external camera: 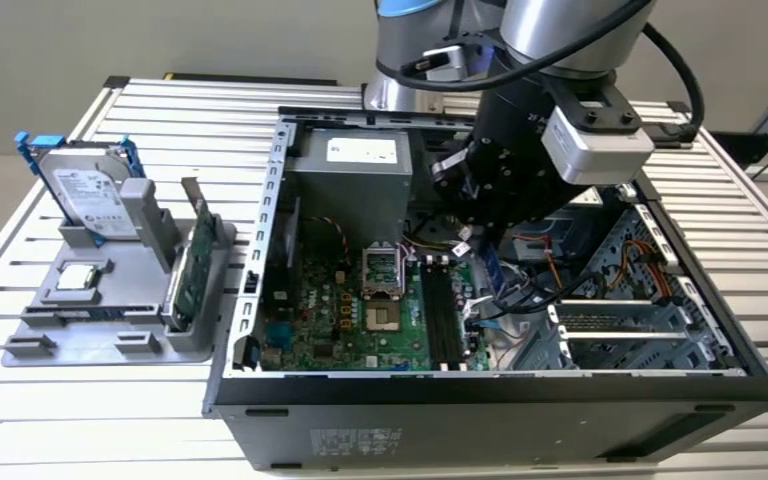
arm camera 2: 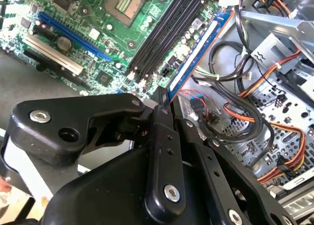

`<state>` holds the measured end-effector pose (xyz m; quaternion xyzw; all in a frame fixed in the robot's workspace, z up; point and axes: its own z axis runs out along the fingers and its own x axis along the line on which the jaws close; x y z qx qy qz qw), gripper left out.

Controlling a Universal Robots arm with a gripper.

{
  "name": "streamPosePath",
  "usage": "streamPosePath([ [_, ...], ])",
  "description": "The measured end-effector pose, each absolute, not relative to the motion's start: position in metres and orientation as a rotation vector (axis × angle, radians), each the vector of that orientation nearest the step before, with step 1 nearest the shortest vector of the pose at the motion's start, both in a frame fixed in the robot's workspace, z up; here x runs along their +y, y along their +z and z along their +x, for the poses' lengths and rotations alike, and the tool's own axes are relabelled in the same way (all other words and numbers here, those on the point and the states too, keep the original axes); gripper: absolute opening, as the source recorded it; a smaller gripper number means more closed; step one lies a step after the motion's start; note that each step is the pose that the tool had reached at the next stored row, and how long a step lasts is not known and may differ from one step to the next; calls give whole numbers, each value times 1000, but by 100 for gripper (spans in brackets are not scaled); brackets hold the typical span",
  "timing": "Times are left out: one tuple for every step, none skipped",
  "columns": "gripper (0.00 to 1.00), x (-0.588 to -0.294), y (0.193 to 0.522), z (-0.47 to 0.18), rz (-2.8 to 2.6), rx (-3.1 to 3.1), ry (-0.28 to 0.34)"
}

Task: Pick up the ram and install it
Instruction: 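Insert the ram into the slot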

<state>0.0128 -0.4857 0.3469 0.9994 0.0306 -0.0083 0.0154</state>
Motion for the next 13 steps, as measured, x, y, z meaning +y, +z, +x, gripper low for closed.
streamPosePath([
  [0,-486,346,13,3109,87,-26],
  [0,-486,346,14,3109,84,-26],
  [0,-486,345,14,3109,80,-26],
  [0,-486,344,15,3109,76,-26],
  [0,-486,344,15,3109,73,-26],
  [0,-485,343,16,3109,68,-26],
  [0,-485,342,16,3108,64,-27],
  [0,-485,342,16,3108,59,-27],
  [0,-485,341,17,3108,54,-27],
  [0,-485,340,17,3108,50,-27],
  [0,-484,340,17,3108,48,-27],
  [0,-484,339,17,3107,48,-27],
  [0,-483,339,17,3107,48,-27],
])
